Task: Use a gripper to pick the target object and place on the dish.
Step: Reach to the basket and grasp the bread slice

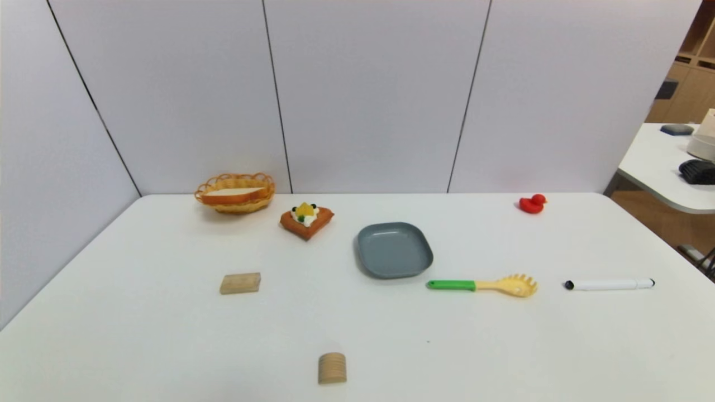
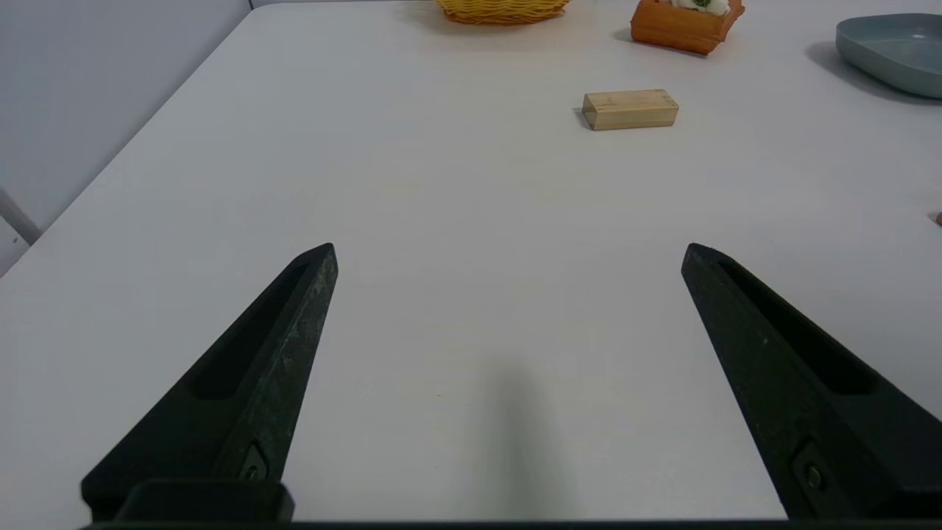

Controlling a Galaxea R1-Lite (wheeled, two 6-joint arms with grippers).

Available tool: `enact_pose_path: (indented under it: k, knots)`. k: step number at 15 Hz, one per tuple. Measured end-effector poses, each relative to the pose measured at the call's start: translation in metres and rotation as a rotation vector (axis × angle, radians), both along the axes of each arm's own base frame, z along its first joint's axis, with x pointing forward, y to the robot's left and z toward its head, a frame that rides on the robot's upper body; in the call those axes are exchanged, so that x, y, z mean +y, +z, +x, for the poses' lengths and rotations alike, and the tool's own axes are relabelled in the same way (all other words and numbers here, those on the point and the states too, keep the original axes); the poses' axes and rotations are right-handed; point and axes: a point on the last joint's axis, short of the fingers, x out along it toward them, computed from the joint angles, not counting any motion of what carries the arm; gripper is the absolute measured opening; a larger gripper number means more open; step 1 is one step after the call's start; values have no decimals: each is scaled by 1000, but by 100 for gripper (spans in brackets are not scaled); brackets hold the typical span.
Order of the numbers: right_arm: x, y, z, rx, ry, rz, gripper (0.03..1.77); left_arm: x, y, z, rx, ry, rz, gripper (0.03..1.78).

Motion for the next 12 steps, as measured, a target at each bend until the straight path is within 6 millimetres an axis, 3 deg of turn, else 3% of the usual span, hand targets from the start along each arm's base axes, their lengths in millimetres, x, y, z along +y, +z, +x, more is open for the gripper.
enact_pose_path:
  k: [12]
  knots:
    - [0,0,0,0,0,0,171,0,0,0,1,0,-1,169]
